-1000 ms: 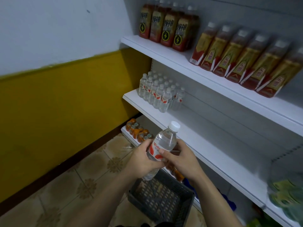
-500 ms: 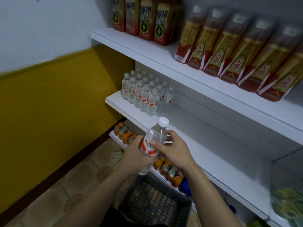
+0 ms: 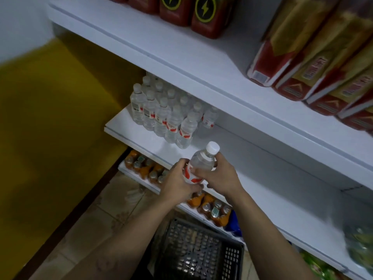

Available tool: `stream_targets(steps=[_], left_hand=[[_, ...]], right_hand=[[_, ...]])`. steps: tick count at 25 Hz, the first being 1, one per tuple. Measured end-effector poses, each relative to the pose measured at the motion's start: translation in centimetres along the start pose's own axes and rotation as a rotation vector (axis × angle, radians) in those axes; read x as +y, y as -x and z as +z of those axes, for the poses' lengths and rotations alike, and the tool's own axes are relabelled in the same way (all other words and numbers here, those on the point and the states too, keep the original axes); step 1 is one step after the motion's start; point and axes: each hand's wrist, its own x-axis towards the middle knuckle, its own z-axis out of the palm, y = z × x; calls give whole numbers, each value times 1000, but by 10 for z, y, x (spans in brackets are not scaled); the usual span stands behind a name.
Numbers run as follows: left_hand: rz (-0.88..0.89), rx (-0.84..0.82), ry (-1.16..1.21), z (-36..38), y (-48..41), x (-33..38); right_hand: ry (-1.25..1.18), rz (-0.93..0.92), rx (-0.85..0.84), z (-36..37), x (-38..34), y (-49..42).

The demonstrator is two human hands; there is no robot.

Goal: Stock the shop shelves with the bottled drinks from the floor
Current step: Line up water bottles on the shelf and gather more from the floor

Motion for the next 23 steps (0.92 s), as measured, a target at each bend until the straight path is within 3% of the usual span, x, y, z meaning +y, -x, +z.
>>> stream_targets(steps=[8, 12, 15, 23], left_hand=[[64, -185, -230, -9, -125, -15], [65, -283, -204, -9, -155, -17], [59, -262, -136, -7, -169, -17], [18, -221, -46, -2, -181, -15]], right_hand=[[54, 171, 216, 32, 17, -123], [62, 257, 310, 37, 27, -175], [-72, 264, 371, 30, 31, -211], [-245, 354, 325, 26, 18, -240]])
